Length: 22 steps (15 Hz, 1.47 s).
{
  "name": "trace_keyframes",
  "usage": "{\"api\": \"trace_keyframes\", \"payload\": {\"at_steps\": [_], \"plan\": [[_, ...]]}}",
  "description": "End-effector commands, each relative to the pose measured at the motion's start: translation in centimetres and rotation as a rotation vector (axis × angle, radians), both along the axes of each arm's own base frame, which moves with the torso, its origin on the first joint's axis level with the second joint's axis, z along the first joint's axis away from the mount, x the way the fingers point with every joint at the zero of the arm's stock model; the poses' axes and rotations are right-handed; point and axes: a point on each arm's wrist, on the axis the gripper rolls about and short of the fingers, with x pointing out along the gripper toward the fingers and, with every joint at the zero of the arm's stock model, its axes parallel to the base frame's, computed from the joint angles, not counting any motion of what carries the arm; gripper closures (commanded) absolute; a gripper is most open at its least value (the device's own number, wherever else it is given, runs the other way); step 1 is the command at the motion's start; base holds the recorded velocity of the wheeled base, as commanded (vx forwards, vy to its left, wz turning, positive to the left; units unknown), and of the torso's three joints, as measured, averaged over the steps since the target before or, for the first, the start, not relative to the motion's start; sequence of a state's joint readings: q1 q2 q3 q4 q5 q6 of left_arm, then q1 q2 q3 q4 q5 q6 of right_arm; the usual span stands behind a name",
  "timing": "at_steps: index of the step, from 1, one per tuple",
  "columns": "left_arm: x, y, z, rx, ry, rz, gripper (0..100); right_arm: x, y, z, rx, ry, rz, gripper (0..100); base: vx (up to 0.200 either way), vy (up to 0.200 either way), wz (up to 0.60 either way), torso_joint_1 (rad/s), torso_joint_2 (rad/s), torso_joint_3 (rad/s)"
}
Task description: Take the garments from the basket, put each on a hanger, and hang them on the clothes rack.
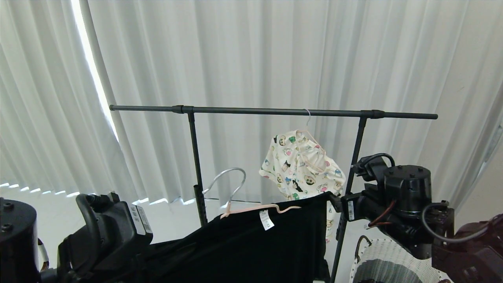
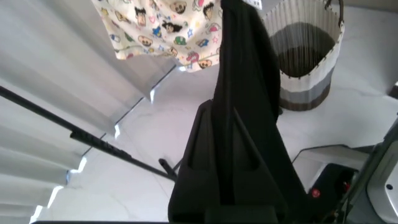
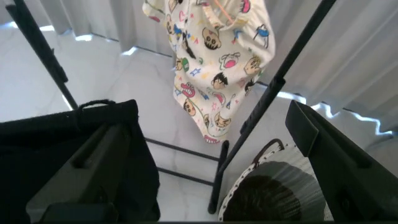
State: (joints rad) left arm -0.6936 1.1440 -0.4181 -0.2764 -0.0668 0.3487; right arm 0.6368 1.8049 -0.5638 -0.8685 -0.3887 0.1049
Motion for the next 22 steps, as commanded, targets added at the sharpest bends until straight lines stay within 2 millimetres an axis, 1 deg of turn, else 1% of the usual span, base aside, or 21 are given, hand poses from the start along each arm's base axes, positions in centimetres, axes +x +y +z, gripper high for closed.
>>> {"api": "trace_keyframes", "payload": {"at_steps": [1,2,3,4,7,9,11,12,13,15,16,20,22], "plan": [[0.3,0.5,-0.9,0.028,0.027,0.051,100,-1.4,-1.0,1.7,-0.008,-0.036,0.022,0,0.000,0.000,0.00,0.000,0.00,0.000],[0.4,0.6,-0.9,0.023,0.032,0.069,100,-2.1,-1.3,2.1,-0.025,-0.039,0.044,0,0.000,0.000,0.00,0.000,0.00,0.000],[0.4,0.6,-0.7,-0.013,0.053,0.088,100,-3.2,-1.7,2.4,-0.037,-0.037,0.115,0,0.000,0.000,0.00,0.000,0.00,0.000],[0.4,0.6,-0.4,-0.033,0.053,0.093,100,-3.6,-1.9,2.4,-0.051,-0.039,0.156,0,0.000,0.000,0.00,0.000,0.00,0.000],[-0.3,0.4,0.1,-0.053,0.033,0.050,100,-3.4,-1.6,2.8,-0.059,-0.054,0.233,0,0.000,0.000,0.00,0.000,0.00,0.000],[-1.2,0.0,0.2,-0.060,0.027,-0.014,100,-3.2,-1.1,3.6,-0.019,-0.071,0.348,0,0.000,0.000,0.00,0.000,0.00,0.000],[-1.1,-0.1,0.1,-0.058,0.029,-0.014,100,-4.1,-0.8,4.4,0.027,-0.077,0.484,0,0.000,0.000,0.00,0.000,0.00,0.000],[-1.1,-0.1,0.1,-0.058,0.029,-0.013,100,-4.8,-1.1,4.7,0.027,-0.041,0.534,0,0.000,0.000,0.00,0.000,0.00,0.000],[-1.1,0.0,0.0,-0.055,0.032,-0.008,100,-5.7,-1.5,5.3,0.028,-0.009,0.588,0,0.000,0.000,0.00,0.000,0.00,0.000],[-1.2,0.2,-0.5,-0.040,0.044,0.001,100,-6.6,-2.0,6.3,0.028,0.024,0.646,0,0.000,0.000,0.00,0.000,0.00,0.000],[-1.3,0.3,-1.1,-0.026,0.059,0.003,100,-7.1,-2.2,7.2,0.005,0.021,0.682,0,0.000,0.000,0.00,0.000,0.00,0.000],[-1.3,0.4,-0.9,-0.032,0.052,0.003,100,-8.0,-2.8,7.6,-0.057,-0.004,0.758,0,0.000,0.000,0.00,0.000,0.00,0.000],[-1.3,0.3,-0.7,-0.050,0.035,0.001,100,-8.4,-2.9,8.1,-0.050,0.013,0.801,0,0.000,0.000,0.00,0.000,0.00,0.000]]}}
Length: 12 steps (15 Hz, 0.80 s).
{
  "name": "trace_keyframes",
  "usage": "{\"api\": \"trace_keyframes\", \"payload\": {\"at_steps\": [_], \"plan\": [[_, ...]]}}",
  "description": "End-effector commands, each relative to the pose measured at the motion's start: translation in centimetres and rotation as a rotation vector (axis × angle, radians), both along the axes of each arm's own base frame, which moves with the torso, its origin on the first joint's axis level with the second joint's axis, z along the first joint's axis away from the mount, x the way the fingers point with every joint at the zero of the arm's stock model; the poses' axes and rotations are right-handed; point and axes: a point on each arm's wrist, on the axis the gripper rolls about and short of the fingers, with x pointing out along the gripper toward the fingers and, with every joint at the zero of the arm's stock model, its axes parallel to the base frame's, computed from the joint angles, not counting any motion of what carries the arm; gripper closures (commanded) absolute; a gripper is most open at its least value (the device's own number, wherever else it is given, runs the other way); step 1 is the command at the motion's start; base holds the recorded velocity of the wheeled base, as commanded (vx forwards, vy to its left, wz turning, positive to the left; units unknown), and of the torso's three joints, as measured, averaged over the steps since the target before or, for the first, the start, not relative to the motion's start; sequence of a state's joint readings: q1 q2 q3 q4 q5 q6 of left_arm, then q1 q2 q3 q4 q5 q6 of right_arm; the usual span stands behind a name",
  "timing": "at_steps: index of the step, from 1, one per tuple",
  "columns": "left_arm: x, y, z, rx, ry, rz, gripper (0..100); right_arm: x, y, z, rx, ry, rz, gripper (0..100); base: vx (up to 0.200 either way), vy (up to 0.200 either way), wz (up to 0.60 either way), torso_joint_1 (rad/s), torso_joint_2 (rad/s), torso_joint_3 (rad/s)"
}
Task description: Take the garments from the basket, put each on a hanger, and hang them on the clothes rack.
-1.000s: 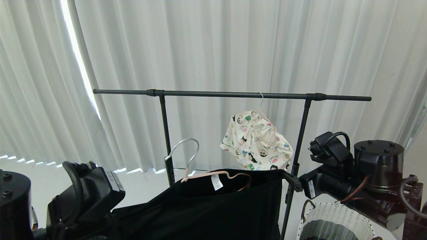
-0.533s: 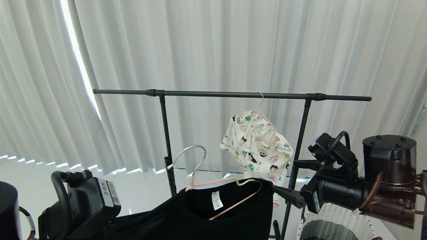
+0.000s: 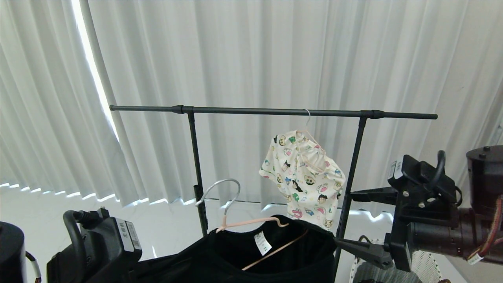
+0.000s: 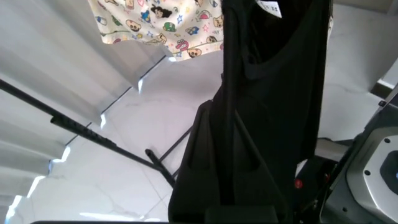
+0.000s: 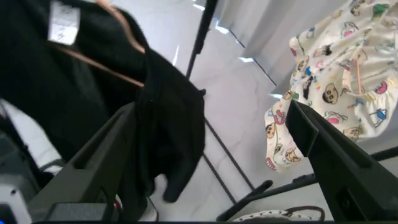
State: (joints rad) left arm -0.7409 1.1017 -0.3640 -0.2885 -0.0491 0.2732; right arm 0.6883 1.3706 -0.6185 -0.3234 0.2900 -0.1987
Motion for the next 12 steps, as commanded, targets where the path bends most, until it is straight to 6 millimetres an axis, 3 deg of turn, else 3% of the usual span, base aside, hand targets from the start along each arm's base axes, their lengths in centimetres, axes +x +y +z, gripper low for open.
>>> {"api": "trace_keyframes", "payload": {"at_steps": [1,4,9,12], "plan": [[0.2,-0.1,0.2,-0.018,-0.018,0.002,100,-0.7,0.1,0.8,0.024,-0.012,0.044,0,0.000,0.000,0.00,0.000,0.00,0.000],[1.5,-0.2,0.4,-0.057,-0.036,0.064,100,-3.4,2.0,0.4,-0.017,0.002,0.225,0,0.000,0.000,0.00,0.000,0.00,0.000],[1.8,0.2,0.2,-0.054,-0.044,0.098,100,-3.2,1.5,-0.5,-0.081,-0.045,0.239,0,0.000,0.000,0.00,0.000,0.00,0.000],[0.5,-0.8,0.2,-0.060,-0.045,-0.011,100,-2.6,1.8,-0.4,-0.109,-0.084,0.250,0,0.000,0.000,0.00,0.000,0.00,0.000]]}}
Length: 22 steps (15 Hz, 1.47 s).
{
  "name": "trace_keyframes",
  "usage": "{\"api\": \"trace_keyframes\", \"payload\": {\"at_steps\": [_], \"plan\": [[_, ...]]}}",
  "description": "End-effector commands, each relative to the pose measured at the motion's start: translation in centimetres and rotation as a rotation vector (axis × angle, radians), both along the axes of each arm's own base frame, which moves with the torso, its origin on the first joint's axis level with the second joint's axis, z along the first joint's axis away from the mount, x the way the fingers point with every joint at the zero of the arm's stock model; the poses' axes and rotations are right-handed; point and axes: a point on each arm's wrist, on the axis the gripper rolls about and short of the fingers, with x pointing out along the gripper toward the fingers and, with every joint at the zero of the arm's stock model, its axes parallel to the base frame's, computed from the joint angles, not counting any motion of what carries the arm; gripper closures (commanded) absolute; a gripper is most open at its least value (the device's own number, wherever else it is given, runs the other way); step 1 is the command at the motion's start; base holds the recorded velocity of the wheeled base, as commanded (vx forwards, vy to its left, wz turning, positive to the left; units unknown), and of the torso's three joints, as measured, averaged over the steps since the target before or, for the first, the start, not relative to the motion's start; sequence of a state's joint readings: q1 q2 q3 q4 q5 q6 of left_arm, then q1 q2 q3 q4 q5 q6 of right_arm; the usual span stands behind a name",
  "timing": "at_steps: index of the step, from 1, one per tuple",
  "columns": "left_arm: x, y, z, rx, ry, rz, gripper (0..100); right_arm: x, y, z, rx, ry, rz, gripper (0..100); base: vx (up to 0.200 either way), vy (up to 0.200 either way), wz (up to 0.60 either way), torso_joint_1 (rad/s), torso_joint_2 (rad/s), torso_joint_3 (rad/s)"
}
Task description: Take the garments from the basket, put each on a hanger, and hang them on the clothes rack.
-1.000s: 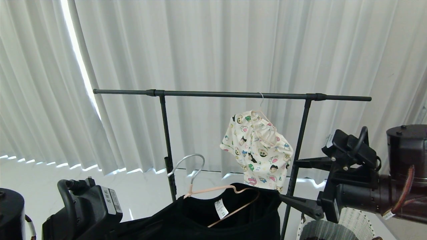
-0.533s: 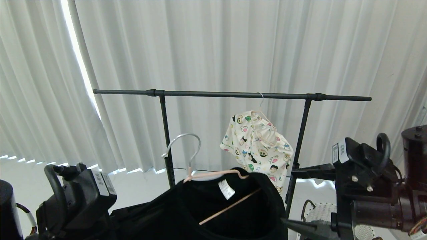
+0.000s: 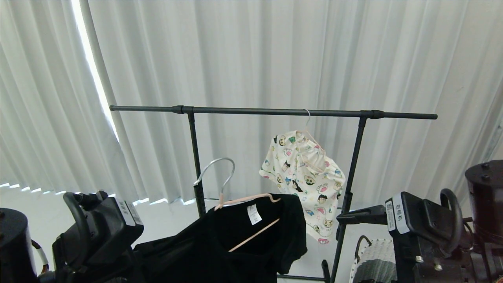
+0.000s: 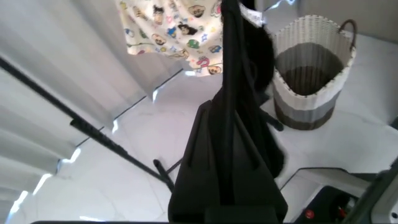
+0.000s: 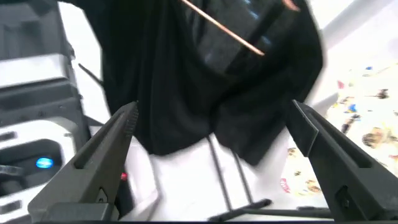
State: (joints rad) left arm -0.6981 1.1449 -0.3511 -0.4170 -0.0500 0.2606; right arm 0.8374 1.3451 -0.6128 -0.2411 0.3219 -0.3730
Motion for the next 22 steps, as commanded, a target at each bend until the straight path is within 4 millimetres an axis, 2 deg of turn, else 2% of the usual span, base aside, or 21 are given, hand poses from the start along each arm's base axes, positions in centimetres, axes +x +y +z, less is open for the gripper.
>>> {"api": "trace_keyframes", "payload": {"at_steps": [1,4,6,9,10,12,15,22], "plan": [[-0.9,-0.7,0.0,-0.004,-0.002,-0.080,100,0.4,0.4,0.1,-0.013,-0.008,0.005,0,0.000,0.000,0.00,0.000,0.00,0.000],[-2.6,-2.0,0.0,-0.005,-0.005,-0.223,100,1.2,1.4,2.1,-0.078,-0.057,0.083,0,0.000,0.000,0.00,0.000,0.00,0.000],[-3.1,-2.4,0.1,-0.010,-0.009,-0.269,100,1.5,2.3,2.6,-0.125,-0.073,0.164,0,0.000,0.000,0.00,0.000,0.00,0.000],[-3.5,-2.7,0.1,-0.011,-0.012,-0.305,100,1.4,4.2,2.5,-0.180,-0.073,0.266,0,0.000,0.000,0.00,0.000,0.00,0.000],[-3.5,-2.7,0.2,-0.012,-0.013,-0.307,100,1.2,5.2,2.2,-0.199,-0.061,0.297,0,0.000,0.000,0.00,0.000,0.00,0.000],[-3.5,-2.7,0.3,-0.019,-0.019,-0.307,100,1.4,5.9,1.2,-0.229,-0.036,0.305,0,0.000,0.000,0.00,0.000,0.00,0.000],[-3.5,-2.7,0.4,-0.016,-0.039,-0.313,100,1.6,6.5,0.9,-0.242,-0.028,0.299,0,0.000,0.000,0.00,0.000,0.00,0.000],[-3.5,-2.7,0.3,0.002,-0.060,-0.323,100,1.7,6.5,1.0,-0.238,-0.001,0.273,0,0.000,0.000,0.00,0.000,0.00,0.000]]}}
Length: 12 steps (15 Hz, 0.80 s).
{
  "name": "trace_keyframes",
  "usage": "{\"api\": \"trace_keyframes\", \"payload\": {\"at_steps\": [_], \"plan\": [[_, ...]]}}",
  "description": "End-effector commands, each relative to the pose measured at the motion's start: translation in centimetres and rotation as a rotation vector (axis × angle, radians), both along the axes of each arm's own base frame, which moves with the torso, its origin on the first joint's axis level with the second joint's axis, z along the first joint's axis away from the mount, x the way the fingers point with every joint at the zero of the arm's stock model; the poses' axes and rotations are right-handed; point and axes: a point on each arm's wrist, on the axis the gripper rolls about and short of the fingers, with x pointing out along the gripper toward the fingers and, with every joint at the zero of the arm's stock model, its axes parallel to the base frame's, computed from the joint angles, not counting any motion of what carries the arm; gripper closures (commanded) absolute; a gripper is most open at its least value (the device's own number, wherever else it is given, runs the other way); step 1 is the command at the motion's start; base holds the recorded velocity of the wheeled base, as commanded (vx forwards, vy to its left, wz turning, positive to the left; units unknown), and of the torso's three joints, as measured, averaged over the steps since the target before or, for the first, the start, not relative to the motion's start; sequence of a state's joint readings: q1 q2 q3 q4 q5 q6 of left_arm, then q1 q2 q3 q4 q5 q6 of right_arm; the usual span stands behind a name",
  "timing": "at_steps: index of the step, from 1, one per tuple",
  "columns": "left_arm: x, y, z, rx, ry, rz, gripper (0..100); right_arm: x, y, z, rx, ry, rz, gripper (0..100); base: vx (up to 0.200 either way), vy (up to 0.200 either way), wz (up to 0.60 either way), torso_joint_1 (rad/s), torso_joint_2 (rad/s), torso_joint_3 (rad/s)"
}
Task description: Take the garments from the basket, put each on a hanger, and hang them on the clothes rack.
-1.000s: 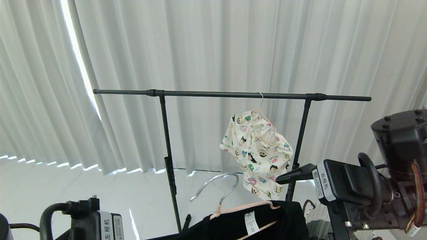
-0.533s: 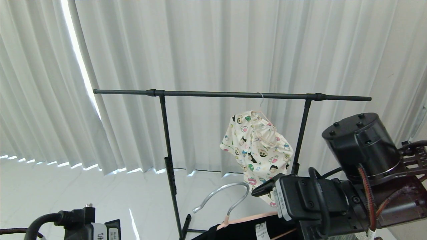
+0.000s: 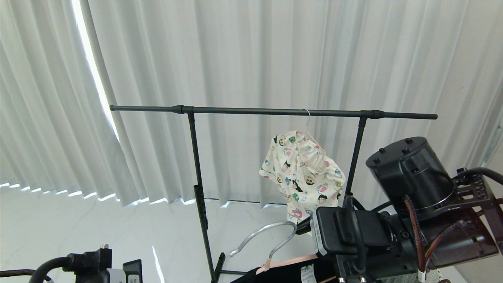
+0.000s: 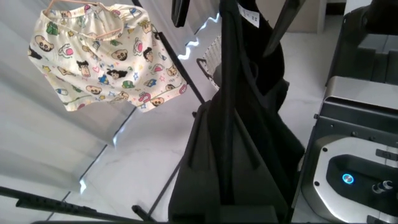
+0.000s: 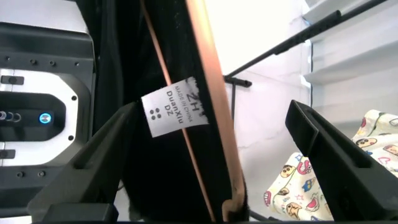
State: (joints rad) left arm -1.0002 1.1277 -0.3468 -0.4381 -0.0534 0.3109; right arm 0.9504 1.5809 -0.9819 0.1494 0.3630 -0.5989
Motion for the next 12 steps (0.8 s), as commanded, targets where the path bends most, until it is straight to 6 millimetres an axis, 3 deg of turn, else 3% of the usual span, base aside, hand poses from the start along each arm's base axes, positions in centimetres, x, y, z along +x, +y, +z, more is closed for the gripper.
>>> {"api": "trace_keyframes", "payload": {"at_steps": [1,10,11,12], "plan": [[0.0,0.0,0.0,-0.002,-0.002,0.000,100,0.0,0.1,-0.1,-0.004,0.003,0.003,100,0.000,0.000,0.00,0.000,0.00,0.000],[-0.1,0.0,-0.4,0.050,-0.053,-0.025,100,0.2,0.2,0.5,0.012,0.000,-0.039,100,0.000,0.000,0.00,0.000,0.00,0.000],[0.0,0.0,-0.4,0.053,-0.053,-0.015,0,0.0,-0.1,0.8,0.020,-0.013,-0.034,100,0.000,0.000,0.00,0.000,0.00,0.000],[0.0,0.0,-0.4,0.050,-0.051,-0.003,0,-0.1,-0.4,1.1,0.029,-0.024,-0.032,100,0.000,0.000,0.00,0.000,0.00,0.000]]}}
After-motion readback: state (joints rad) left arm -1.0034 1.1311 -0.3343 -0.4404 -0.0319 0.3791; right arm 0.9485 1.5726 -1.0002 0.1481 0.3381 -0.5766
